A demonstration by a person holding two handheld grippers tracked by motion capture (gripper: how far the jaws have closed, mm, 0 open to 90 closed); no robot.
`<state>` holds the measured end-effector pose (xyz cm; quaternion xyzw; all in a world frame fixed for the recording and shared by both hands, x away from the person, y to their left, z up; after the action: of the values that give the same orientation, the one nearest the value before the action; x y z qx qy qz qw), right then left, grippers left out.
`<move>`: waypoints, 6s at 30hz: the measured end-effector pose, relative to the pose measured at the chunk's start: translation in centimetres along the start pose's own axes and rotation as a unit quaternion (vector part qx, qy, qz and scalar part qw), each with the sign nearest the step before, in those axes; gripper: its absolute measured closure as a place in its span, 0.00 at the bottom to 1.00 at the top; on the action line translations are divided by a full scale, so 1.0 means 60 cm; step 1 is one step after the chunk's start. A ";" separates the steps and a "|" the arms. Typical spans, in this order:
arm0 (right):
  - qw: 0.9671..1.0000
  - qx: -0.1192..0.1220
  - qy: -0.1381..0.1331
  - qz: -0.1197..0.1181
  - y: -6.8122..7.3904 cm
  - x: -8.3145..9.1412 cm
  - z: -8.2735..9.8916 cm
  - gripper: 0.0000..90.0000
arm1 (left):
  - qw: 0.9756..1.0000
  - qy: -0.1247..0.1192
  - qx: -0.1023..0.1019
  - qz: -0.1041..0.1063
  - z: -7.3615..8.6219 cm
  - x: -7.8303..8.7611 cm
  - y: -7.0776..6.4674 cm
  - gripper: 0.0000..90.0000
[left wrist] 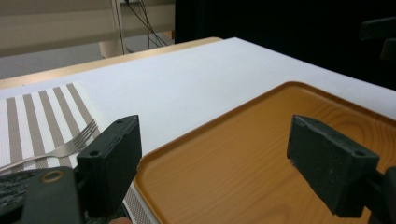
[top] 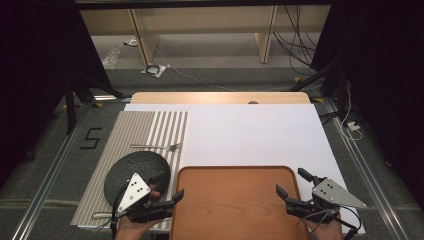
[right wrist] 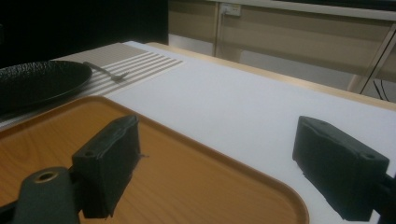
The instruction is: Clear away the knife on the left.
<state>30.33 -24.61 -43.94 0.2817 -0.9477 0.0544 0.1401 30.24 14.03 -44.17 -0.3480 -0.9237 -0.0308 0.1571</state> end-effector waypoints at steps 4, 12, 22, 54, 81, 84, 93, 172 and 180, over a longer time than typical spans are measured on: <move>1.000 -0.003 -0.003 -0.003 0.000 -0.001 0.000 0.18 | 1.000 0.019 -0.005 0.000 0.001 0.002 0.007 0.20; 1.000 -0.002 0.001 -0.003 0.001 -0.001 0.000 0.18 | 0.998 0.058 -0.012 -0.003 0.009 0.013 0.030 0.20; 1.000 0.000 0.002 -0.009 0.003 -0.002 0.000 0.18 | 0.992 0.126 -0.029 -0.014 0.028 0.032 0.056 0.21; 1.000 0.002 0.006 -0.015 0.007 -0.004 0.001 0.18 | 0.970 0.232 -0.023 -0.069 0.083 0.116 0.129 0.22; 1.000 0.003 0.006 -0.022 0.010 -0.005 0.001 0.18 | 0.944 0.318 -0.020 -0.092 0.129 0.159 0.165 0.24; 1.000 0.002 0.006 -0.023 0.010 -0.005 0.001 0.18 | 0.937 0.339 -0.018 -0.089 0.136 0.158 0.169 0.25; 1.000 0.002 0.007 -0.025 0.011 -0.005 0.001 0.18 | 0.925 0.369 -0.013 -0.085 0.151 0.153 0.179 0.27; 0.999 0.010 0.011 -0.035 0.013 -0.006 0.001 0.19 | 0.832 0.533 -0.146 0.040 0.144 0.092 0.127 0.88; 0.999 0.009 0.013 -0.037 0.014 -0.006 0.002 0.19 | 0.829 0.536 -0.154 0.039 0.143 0.091 0.122 0.88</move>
<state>30.15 -23.73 -44.16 0.3167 -0.9344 0.0617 0.1512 28.84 24.45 -50.98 -0.3323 -0.6635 -0.3483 0.5727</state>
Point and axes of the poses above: each handheld gripper's, and its own axes: x roughly backward along the jaws, z roughly out of its underside, y roughly to its left, the point moved 5 cm from there along -x, roughly forward along the jaws, and after that the axes turned 1 degree about -x, right-handed, at the moved point
